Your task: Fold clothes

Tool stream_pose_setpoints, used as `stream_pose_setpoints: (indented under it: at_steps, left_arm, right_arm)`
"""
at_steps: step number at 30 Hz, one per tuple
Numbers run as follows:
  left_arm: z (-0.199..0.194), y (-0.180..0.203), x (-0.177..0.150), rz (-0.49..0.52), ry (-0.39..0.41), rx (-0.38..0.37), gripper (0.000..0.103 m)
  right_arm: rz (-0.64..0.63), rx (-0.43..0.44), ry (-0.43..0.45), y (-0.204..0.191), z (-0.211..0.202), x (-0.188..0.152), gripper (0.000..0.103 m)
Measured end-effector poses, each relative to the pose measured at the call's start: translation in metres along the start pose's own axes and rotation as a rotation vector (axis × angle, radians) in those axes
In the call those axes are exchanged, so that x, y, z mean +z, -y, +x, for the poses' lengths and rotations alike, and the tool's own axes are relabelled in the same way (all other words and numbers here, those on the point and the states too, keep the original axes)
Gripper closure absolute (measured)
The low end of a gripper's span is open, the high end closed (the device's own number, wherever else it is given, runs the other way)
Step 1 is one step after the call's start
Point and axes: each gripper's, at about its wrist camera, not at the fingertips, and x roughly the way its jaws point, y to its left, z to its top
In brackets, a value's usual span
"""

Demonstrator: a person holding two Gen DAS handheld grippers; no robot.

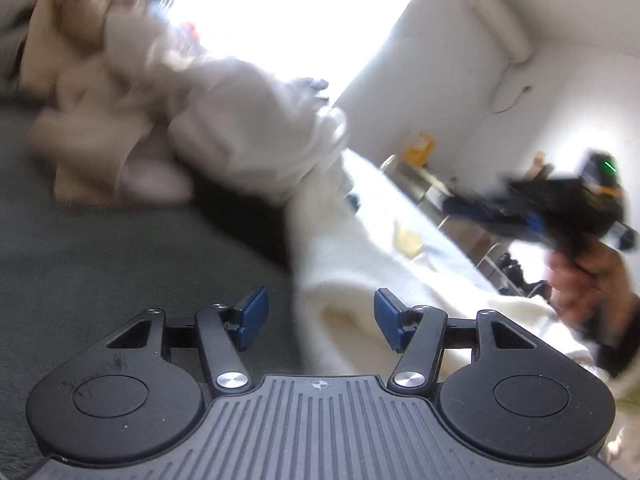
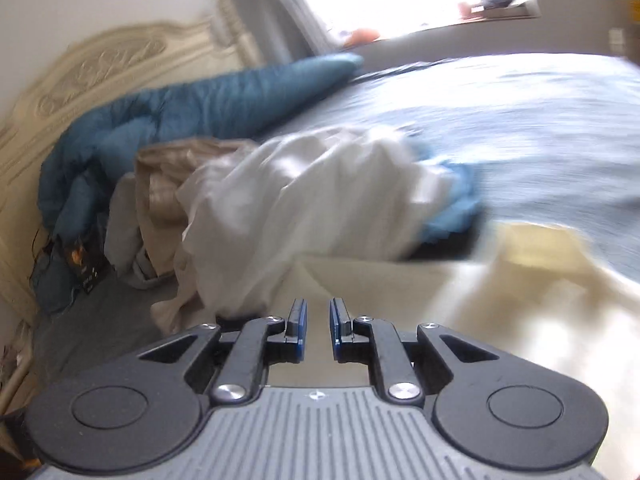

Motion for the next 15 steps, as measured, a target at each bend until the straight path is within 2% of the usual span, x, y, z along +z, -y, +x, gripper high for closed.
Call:
stream_pose_setpoints:
  at_steps: [2,5,8,9,12,13,15]
  left_arm:
    - [0.002,0.015,0.006,0.045,0.024,0.008,0.043]
    - [0.026,0.045,0.012,0.176,-0.035,0.031,0.044]
    - [0.063,0.061,0.005,0.306,-0.154,0.135,0.046]
    - [0.071,0.062,0.002,0.332,-0.184,0.166,0.051]
    - [0.076,0.059,-0.007,0.395,-0.21,0.199,0.051]
    - [0.076,0.06,-0.009,0.421,-0.217,0.209,0.051]
    - [0.073,0.067,-0.011,0.476,-0.223,0.225,0.051]
  right_arm:
    - [0.023,-0.044,0.035,0.005,-0.047,-0.009,0.089]
    - [-0.003,-0.129,0.01,0.0,-0.083,-0.032,0.089]
    - [-0.032,-0.205,-0.02,0.017,-0.073,-0.06,0.089]
    - [-0.041,-0.231,-0.03,0.022,-0.07,-0.07,0.089]
    - [-0.062,-0.299,-0.052,0.041,-0.061,-0.099,0.09]
    - [-0.05,-0.299,-0.037,0.052,-0.061,-0.108,0.094]
    - [-0.028,-0.296,-0.011,0.069,-0.062,-0.123,0.095]
